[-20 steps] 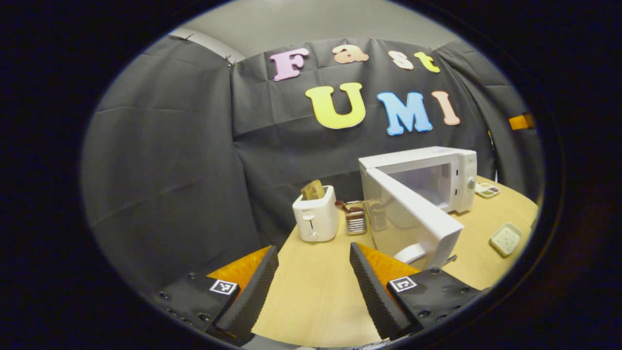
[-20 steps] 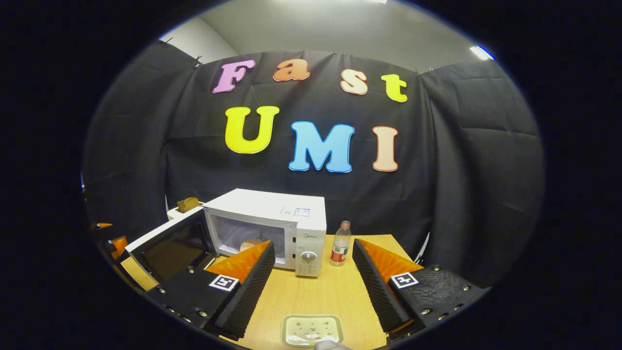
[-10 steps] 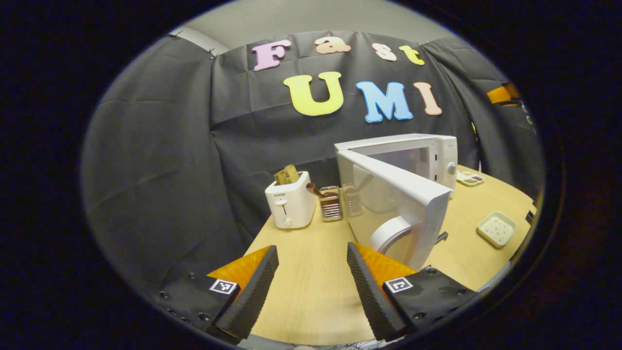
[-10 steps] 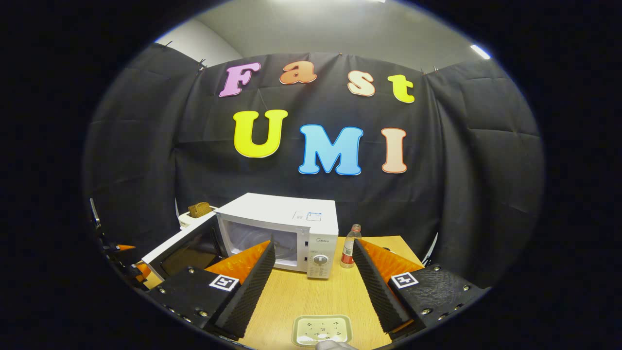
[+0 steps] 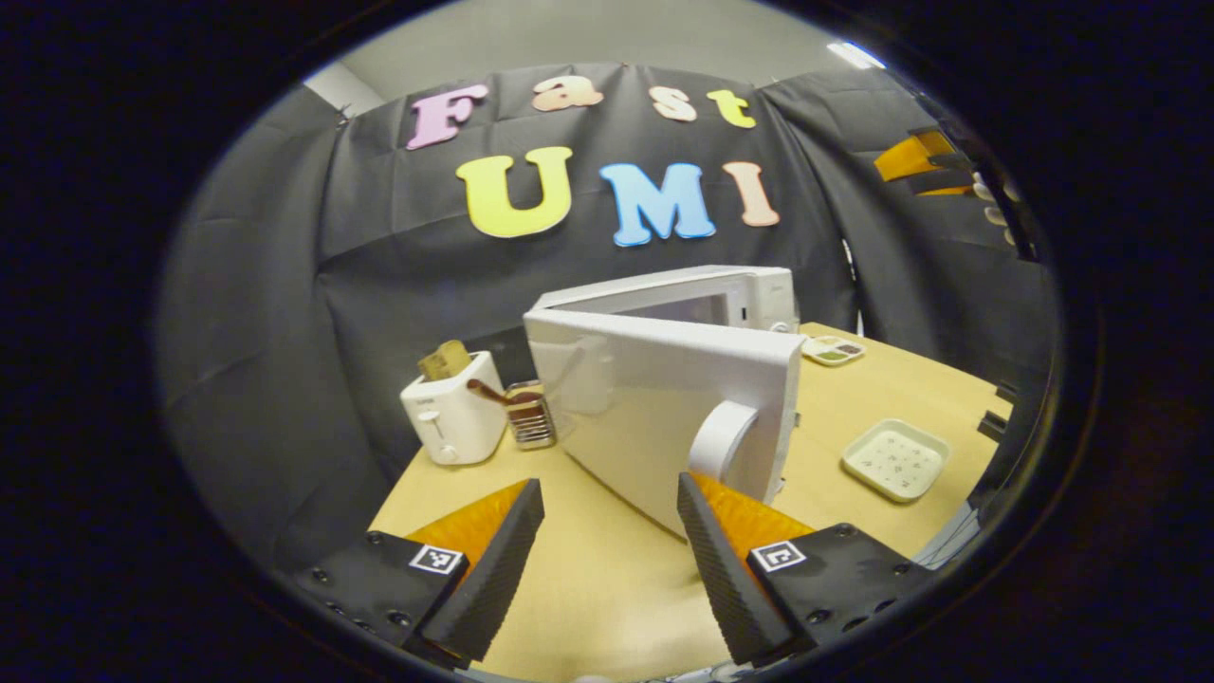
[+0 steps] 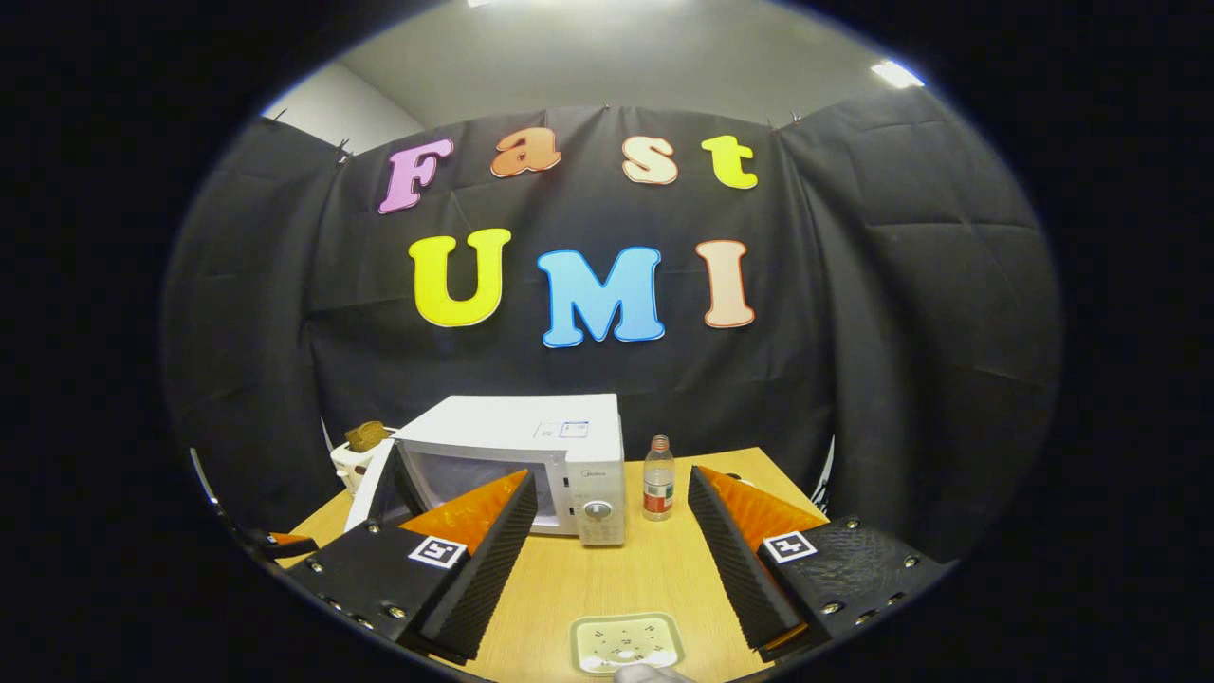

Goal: Open the microwave oven with the left hand, put the food in, and close the microwave oven.

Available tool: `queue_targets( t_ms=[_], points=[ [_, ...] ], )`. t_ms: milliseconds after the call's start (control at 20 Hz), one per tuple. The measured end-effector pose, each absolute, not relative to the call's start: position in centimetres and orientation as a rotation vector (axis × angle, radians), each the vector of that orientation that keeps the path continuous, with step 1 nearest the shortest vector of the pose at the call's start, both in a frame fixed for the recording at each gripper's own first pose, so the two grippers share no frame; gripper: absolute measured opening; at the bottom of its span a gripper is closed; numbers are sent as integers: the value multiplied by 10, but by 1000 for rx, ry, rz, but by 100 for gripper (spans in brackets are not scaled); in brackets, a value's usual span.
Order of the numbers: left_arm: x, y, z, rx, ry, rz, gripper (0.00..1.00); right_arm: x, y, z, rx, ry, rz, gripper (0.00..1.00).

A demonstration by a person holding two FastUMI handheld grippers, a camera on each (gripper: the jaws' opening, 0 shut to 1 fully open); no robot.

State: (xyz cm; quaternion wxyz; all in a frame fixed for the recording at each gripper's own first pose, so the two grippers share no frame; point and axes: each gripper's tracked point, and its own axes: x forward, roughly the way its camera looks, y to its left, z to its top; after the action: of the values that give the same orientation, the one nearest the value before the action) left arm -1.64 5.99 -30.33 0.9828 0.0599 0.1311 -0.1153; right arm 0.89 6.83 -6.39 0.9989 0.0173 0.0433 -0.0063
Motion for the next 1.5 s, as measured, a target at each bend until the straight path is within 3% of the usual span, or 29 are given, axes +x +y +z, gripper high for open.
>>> queue_targets(
  t_ms=[200,700,1100,1500],
  points=[
    [5,11,-302,107,261,-306,100,4,39,-75,31,121,-61,98],
    [89,-81,-299,132,223,-429,100,-24,-40,-94,48,192,-217,98],
    [165,-125,-288,129,191,-396,98,-39,-84,-98,77,218,-300,98],
    [215,-143,-287,119,183,-320,98,-33,-100,-106,101,241,-302,98]
  ],
)
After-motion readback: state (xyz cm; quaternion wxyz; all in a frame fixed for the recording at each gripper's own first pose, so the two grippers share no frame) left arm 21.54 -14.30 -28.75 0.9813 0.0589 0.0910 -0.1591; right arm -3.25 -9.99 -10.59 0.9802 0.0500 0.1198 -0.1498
